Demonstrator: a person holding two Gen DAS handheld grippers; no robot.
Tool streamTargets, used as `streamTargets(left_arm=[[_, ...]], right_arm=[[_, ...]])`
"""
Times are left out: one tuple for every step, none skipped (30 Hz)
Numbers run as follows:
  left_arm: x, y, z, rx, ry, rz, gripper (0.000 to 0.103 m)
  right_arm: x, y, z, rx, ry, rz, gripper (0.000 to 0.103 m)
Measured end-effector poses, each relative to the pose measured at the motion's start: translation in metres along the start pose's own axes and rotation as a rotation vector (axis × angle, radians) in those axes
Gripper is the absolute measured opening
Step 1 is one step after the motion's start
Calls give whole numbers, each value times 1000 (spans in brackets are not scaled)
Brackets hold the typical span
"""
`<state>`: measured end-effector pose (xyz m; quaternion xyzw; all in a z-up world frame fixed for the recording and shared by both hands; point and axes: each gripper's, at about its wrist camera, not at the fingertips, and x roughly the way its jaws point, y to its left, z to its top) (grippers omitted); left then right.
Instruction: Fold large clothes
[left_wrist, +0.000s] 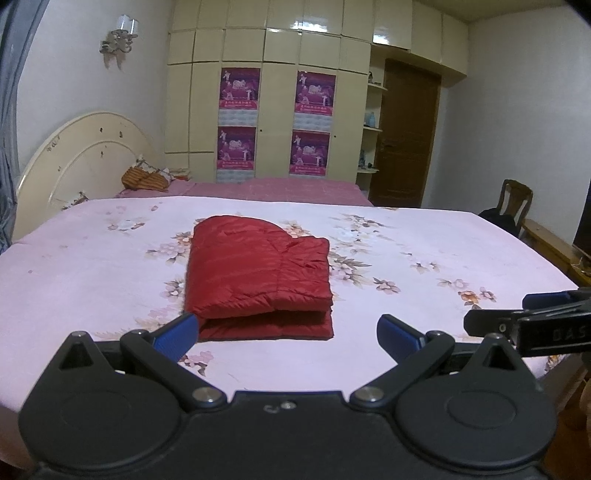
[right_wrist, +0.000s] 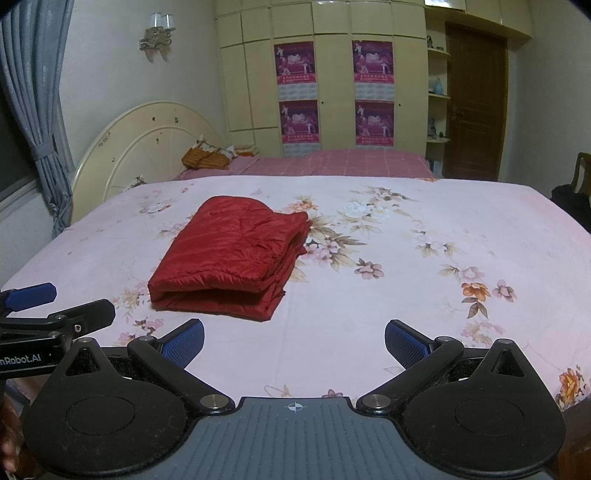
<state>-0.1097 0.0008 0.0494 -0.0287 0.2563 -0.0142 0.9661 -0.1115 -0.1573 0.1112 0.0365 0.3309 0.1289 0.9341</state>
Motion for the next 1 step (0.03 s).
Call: streamTargets(left_arm=[[0, 0, 0, -1, 1, 3, 103]], right_arm=[[0, 0, 0, 0, 1, 0, 103]])
